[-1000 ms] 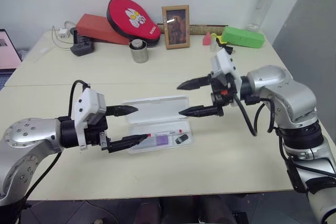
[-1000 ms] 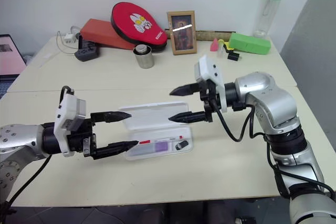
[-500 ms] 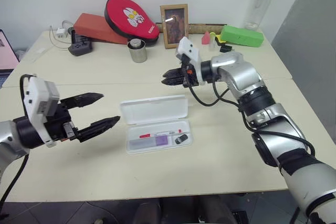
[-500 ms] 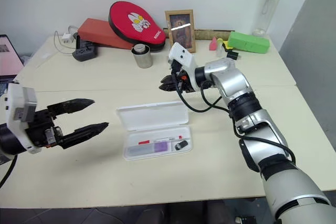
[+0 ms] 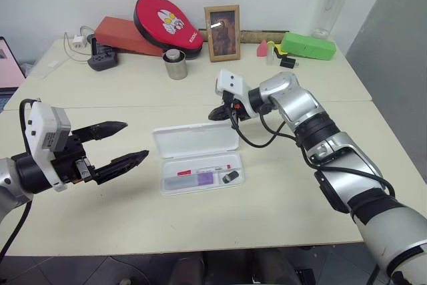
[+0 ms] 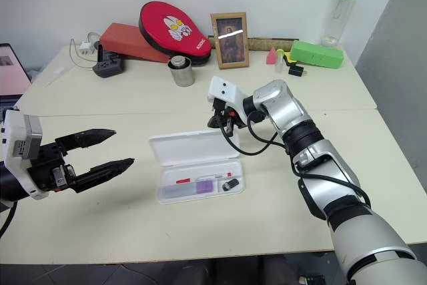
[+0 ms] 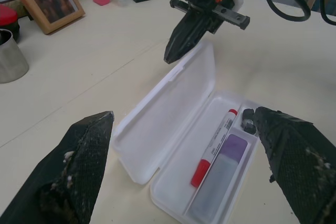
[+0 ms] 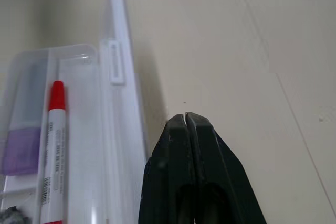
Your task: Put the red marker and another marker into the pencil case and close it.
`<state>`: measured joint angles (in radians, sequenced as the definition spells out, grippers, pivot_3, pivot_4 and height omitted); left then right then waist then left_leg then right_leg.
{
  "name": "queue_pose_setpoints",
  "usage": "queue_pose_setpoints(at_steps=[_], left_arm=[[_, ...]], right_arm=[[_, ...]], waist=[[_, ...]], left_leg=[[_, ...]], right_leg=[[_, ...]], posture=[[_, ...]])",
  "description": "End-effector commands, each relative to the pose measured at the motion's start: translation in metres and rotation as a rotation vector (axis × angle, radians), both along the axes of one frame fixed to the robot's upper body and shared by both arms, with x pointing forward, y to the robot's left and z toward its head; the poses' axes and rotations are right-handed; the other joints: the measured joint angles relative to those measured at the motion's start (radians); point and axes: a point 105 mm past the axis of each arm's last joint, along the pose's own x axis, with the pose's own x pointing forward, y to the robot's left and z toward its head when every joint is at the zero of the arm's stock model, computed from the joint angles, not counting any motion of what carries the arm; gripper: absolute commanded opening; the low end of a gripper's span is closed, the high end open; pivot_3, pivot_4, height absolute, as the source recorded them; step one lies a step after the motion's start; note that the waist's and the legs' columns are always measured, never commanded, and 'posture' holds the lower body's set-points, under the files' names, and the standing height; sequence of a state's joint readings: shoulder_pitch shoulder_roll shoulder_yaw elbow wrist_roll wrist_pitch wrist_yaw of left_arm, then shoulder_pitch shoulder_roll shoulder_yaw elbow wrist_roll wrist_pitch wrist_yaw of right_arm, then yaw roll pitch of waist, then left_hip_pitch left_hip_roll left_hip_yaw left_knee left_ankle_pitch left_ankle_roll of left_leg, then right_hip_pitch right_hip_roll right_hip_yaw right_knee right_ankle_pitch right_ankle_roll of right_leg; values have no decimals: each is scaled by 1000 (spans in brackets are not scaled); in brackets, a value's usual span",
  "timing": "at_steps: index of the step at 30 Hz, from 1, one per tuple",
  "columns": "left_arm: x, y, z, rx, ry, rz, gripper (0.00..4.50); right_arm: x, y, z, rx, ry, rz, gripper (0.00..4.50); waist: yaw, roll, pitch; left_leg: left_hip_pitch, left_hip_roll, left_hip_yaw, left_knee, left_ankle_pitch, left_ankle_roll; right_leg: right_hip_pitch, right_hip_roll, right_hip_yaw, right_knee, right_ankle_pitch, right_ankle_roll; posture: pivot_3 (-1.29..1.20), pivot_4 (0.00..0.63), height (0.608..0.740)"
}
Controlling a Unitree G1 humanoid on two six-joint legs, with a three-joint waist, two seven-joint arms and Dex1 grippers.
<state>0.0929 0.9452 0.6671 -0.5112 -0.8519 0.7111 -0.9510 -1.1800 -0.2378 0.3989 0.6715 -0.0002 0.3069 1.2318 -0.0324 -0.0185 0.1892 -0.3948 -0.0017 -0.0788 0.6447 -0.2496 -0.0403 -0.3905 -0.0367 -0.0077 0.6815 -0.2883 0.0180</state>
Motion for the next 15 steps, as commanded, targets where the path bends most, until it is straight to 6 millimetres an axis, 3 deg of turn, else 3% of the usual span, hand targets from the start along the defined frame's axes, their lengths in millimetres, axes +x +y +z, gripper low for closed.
queue_pose_setpoints(at_steps=[1,5,8,11,15], left_arm=[[-1,0,7,6,-39,-12,4500],[0,-1,7,8,-37,-30,4500],[-2,-6,4,12,-22,-63,4500],[-8,-20,-6,23,32,-154,4500],[-14,-34,-17,40,98,-245,4500]], right_arm=[[-17,-1,5,-16,-15,78,17],[-24,-4,-7,-24,8,75,17],[-41,-5,-6,-6,15,127,17],[-61,-10,-13,-9,23,182,17],[-67,-15,-27,-45,16,170,17]], waist=[[0,0,0],[0,0,0],[0,0,0],[1,0,0],[1,0,0]], left_leg=[[0,0,0,0,0,0],[0,0,0,0,0,0],[0,0,0,0,0,0],[0,0,0,0,0,0],[0,0,0,0,0,0]], right_leg=[[0,0,0,0,0,0],[0,0,0,0,0,0],[0,0,0,0,0,0],[0,0,0,-1,0,0],[1,-1,0,0,0,0]], posture=[[0,150,740],[0,150,740],[0,150,740],[0,150,740],[0,150,740]])
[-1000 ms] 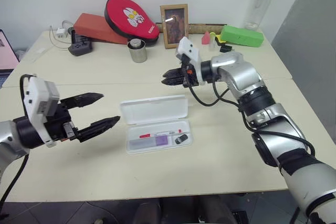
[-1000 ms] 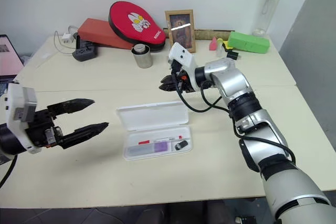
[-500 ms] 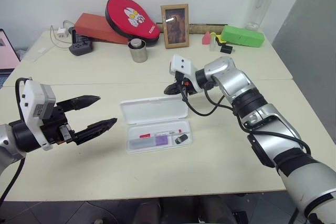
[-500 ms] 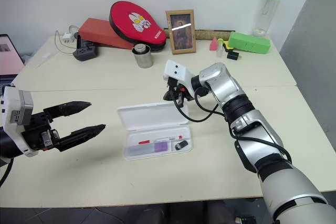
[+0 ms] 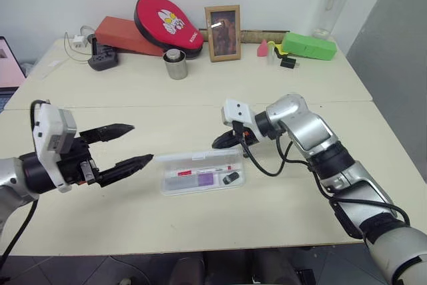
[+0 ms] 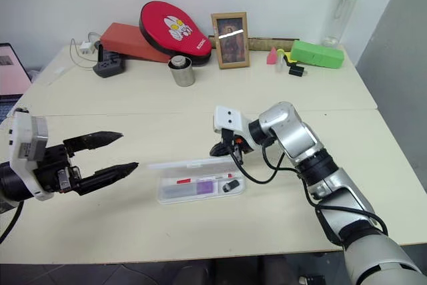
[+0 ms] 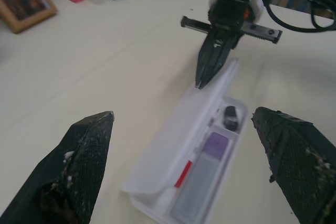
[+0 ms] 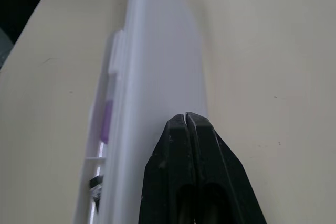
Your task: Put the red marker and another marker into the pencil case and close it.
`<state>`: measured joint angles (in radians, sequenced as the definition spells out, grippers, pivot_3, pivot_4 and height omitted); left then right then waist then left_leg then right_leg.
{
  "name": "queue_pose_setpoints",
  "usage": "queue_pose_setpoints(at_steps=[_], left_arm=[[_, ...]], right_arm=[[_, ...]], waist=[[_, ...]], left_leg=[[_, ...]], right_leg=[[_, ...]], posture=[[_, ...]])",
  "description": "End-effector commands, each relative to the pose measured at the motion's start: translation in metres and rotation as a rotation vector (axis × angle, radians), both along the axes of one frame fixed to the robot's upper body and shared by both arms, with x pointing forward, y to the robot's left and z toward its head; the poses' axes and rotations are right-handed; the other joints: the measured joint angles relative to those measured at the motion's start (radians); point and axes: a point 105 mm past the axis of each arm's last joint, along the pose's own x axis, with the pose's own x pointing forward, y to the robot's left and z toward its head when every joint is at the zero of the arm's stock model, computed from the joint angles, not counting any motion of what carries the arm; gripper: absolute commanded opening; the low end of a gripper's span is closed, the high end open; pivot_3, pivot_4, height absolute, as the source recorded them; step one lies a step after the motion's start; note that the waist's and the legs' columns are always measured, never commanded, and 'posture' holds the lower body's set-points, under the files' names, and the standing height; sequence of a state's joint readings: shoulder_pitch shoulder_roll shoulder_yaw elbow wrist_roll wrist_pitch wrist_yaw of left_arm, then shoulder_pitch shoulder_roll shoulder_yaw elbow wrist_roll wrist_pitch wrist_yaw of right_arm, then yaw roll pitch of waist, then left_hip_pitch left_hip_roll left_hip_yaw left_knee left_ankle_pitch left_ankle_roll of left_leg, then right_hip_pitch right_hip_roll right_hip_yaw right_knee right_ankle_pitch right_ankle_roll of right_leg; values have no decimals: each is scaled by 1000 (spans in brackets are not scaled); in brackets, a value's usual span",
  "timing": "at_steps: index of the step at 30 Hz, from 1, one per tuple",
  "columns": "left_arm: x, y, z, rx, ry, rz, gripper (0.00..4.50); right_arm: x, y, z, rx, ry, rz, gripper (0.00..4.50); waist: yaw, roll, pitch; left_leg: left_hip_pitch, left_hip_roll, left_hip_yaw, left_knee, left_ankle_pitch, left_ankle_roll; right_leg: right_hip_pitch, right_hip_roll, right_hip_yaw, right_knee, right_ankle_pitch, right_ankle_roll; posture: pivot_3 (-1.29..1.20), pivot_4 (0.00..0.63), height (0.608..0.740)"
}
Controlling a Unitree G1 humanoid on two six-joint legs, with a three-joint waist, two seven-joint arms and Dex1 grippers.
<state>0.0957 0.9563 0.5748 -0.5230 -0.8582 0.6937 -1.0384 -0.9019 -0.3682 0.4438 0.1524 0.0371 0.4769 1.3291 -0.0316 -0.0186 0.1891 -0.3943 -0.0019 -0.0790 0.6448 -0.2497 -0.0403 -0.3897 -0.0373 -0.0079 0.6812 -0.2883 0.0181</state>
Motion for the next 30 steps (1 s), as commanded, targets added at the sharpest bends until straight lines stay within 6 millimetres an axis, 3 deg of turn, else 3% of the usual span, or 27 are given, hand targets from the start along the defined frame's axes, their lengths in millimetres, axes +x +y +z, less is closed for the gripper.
queue_pose_setpoints(at_steps=[1,6,10,16,20,26,28,30], left_arm=[[-7,-15,-4,38,27,-100,4500],[-3,-16,-2,49,23,-112,4500],[2,-22,1,54,11,-137,4500],[4,-25,3,56,11,-149,4500],[5,-25,4,56,12,-145,4500],[19,-20,4,18,-3,-48,4500],[36,-11,8,-31,-50,65,4500],[47,-5,9,-61,-76,142,4500]], right_arm=[[-10,1,-2,-11,-29,27,17],[-11,0,-16,-44,-21,8,17],[-8,-4,-48,-116,-1,-44,17],[-9,-10,-73,-176,8,-71,17],[-12,-7,-60,-103,27,-63,17],[-18,-9,-14,142,77,-85,17],[-13,-20,12,285,88,-151,361],[-6,-33,23,337,75,-218,687]], waist=[[0,0,0],[-1,0,0],[0,0,0],[-2,-1,-1],[-1,-1,-1],[0,-1,-1],[1,-1,0],[3,-1,0]], left_leg=[[0,0,0,0,0,0],[1,1,0,0,0,0],[1,0,0,0,0,0],[4,0,1,0,0,0],[7,0,0,0,0,0],[9,0,0,-1,0,0],[7,0,0,-1,0,0],[6,0,0,-1,0,0]], right_leg=[[0,0,0,0,0,0],[0,1,0,1,0,0],[0,1,0,0,0,0],[2,1,1,1,0,0],[5,2,0,1,0,0],[6,2,1,0,0,0],[5,1,1,0,0,0],[5,1,0,0,0,0]], posture=[[0,150,740],[0,150,740],[0,150,740],[0,150,740],[0,150,740],[0,150,740],[0,150,740],[0,150,740]])
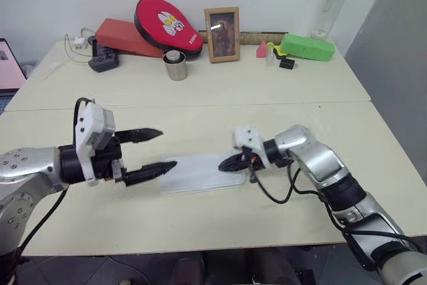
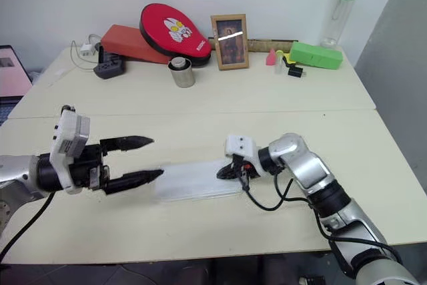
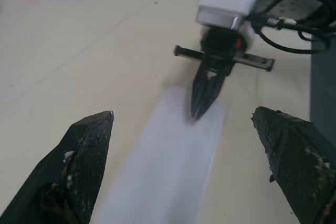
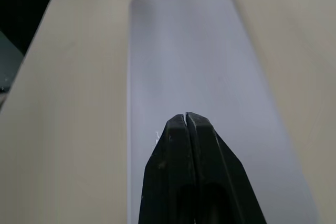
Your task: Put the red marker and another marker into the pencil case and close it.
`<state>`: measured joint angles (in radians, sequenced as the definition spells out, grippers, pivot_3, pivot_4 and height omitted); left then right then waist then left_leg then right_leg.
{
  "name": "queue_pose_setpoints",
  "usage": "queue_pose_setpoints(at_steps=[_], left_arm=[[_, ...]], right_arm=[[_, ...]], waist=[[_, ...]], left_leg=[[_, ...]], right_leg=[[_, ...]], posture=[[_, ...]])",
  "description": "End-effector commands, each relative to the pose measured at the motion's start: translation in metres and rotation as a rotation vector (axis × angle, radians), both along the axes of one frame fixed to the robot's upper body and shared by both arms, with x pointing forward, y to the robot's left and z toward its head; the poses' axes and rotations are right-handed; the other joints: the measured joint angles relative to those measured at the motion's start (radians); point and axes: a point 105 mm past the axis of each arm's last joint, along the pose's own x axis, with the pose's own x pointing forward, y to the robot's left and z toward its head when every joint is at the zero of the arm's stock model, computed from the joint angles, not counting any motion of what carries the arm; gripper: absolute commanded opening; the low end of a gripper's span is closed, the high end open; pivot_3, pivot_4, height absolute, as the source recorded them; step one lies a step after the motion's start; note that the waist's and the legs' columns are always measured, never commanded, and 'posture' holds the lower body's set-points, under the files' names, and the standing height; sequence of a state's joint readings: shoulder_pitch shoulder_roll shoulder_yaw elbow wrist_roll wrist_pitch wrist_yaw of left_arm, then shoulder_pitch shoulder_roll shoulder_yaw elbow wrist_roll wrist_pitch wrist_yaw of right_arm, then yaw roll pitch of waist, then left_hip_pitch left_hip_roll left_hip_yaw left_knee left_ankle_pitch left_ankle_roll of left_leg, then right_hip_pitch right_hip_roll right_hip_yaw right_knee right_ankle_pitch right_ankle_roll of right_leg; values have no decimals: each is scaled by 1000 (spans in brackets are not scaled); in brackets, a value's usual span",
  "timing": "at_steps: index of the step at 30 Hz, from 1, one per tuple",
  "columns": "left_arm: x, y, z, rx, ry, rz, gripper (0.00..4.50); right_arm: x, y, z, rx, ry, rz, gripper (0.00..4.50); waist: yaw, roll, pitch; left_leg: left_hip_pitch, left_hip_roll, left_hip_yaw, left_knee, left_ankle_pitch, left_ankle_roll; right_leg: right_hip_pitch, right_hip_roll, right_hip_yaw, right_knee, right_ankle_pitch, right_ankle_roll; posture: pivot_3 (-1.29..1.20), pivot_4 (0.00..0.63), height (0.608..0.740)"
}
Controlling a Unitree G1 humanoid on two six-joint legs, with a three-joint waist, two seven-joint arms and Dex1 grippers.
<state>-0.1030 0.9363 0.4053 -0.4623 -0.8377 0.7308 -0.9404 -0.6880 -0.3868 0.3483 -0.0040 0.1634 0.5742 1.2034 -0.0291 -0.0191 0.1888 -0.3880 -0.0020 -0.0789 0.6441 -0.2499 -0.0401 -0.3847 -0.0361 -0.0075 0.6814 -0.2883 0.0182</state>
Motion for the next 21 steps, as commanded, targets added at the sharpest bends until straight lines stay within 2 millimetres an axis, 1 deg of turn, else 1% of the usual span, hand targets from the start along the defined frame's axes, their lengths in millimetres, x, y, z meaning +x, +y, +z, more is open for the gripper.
queue_pose_setpoints(at_steps=[1,3,4,5,6,8,9,11,13,14,15,18,21], left_arm=[[24,19,2,-44,-63,190,4500],[33,30,-5,-32,-69,276,4500],[36,35,-9,-19,-74,313,4500],[39,42,-14,-9,-75,352,4500],[43,50,-19,2,-74,398,4500],[48,65,-24,8,-86,468,4500],[50,72,-25,2,-91,502,4500],[52,77,-24,-15,-99,526,4500],[53,81,-22,-34,-111,543,4500],[53,84,-24,-28,-111,558,4500],[54,86,-27,-25,-106,566,4500],[53,88,-31,-6,-99,570,4500],[54,98,-29,-9,-104,607,4500]], right_arm=[[16,-28,43,152,-69,-155,979],[26,-45,46,158,-71,-251,1475],[29,-52,45,156,-69,-286,1642],[32,-59,45,154,-74,-317,2016],[37,-69,44,155,-78,-362,2129],[43,-83,45,164,-83,-428,2726],[45,-89,46,170,-85,-455,2889],[48,-97,46,178,-85,-492,3476],[52,-109,45,171,-91,-546,3986],[54,-116,44,162,-98,-572,4267],[54,-121,45,163,-105,-590,4415],[55,-127,48,166,-120,-617,4415],[57,-129,46,161,-127,-632,4415]], waist=[[0,0,0],[0,0,0],[0,0,0],[0,0,0],[-1,0,0],[-1,0,0],[-1,0,0],[-1,0,0],[-1,0,0],[0,0,0],[0,0,0],[0,0,0],[-2,0,0]], left_leg=[[0,0,0,0,0,0],[0,-1,0,0,0,0],[-1,-1,0,0,0,0],[-1,-1,0,0,0,0],[-2,-1,0,0,0,0],[-3,-1,1,0,0,0],[-3,-1,1,0,0,0],[-4,-1,1,0,0,0],[-4,0,1,0,0,0],[-4,0,0,0,0,0],[-5,0,0,0,0,0],[-5,-1,1,0,0,0],[-5,-1,1,0,0,0]], right_leg=[[0,0,0,0,0,0],[0,0,0,0,0,0],[0,0,0,0,0,0],[-1,0,0,0,0,0],[-2,0,0,0,0,0],[-3,-1,1,0,0,0],[-3,-1,0,0,0,0],[-4,-1,0,0,0,0],[-4,-1,0,0,0,0],[-4,-1,0,0,0,0],[-4,-1,0,0,0,0],[-4,-2,0,-1,0,0],[-4,-2,0,0,0,0]], posture=[[0,150,740],[0,150,740],[0,150,740],[0,150,740],[0,150,740],[0,150,740],[0,150,740],[0,150,740],[0,150,740],[0,150,740],[0,150,740],[0,150,740],[0,150,740]])
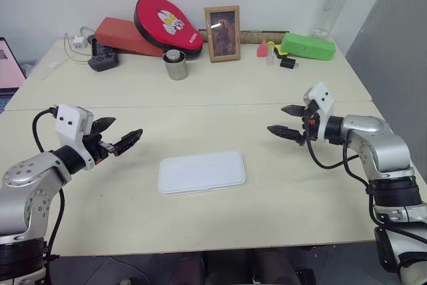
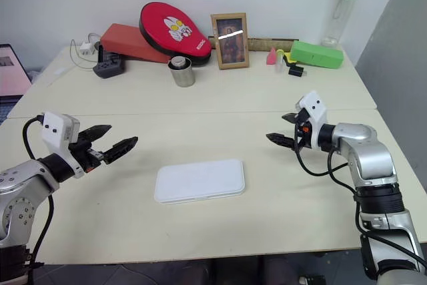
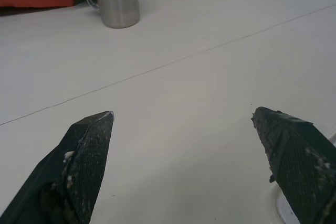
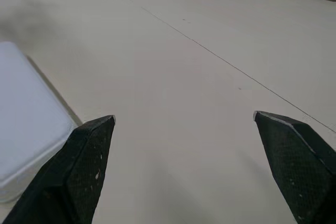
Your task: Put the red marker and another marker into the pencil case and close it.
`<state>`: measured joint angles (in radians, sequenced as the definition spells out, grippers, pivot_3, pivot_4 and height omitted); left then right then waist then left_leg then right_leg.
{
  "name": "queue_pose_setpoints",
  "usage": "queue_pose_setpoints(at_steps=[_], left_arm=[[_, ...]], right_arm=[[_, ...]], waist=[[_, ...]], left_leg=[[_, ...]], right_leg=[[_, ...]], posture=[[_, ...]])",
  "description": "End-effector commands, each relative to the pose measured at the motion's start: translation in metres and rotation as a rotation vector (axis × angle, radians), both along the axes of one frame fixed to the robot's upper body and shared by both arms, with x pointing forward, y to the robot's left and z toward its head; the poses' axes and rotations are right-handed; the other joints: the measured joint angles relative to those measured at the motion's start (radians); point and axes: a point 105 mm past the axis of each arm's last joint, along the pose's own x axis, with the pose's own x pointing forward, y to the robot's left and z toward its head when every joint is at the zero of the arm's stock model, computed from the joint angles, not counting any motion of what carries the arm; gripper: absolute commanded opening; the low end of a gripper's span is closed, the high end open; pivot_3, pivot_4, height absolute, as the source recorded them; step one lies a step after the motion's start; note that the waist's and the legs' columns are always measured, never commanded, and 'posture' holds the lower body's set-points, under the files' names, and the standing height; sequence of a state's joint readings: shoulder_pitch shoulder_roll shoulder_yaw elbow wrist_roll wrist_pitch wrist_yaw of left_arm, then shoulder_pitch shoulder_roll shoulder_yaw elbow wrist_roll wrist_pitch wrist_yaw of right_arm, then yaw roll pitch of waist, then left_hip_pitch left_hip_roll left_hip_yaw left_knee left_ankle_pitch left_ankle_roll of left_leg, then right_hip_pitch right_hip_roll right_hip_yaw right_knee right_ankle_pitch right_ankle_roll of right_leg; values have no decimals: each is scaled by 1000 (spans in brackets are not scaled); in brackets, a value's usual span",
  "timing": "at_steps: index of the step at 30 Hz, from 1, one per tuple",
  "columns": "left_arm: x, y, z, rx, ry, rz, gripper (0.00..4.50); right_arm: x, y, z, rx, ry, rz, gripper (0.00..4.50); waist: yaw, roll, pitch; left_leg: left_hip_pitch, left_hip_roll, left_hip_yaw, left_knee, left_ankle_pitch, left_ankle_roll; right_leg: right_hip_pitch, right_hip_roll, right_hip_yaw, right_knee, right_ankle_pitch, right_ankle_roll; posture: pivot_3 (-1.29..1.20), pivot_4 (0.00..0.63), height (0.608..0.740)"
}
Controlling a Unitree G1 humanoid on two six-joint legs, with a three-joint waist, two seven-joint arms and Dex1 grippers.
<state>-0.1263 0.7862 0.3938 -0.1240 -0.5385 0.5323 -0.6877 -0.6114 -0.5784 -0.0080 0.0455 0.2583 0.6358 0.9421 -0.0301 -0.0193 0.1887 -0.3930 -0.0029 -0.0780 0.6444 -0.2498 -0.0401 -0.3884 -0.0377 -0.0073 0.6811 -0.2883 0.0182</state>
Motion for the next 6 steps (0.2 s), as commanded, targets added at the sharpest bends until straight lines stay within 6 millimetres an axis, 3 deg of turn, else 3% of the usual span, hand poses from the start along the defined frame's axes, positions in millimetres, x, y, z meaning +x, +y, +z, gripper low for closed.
queue_pose_setpoints(at_steps=[1,6], left_arm=[[0,14,14,14,-52,45,4500],[1,28,18,29,-79,116,4500]], right_arm=[[1,-3,14,14,-62,-11,4415],[0,1,14,21,-63,-2,4415]], waist=[[-2,0,0],[0,0,0]], left_leg=[[0,0,0,0,0,0],[0,1,0,0,0,0]], right_leg=[[0,0,0,0,0,0],[0,0,0,0,0,0]], posture=[[0,150,740],[0,150,740]])
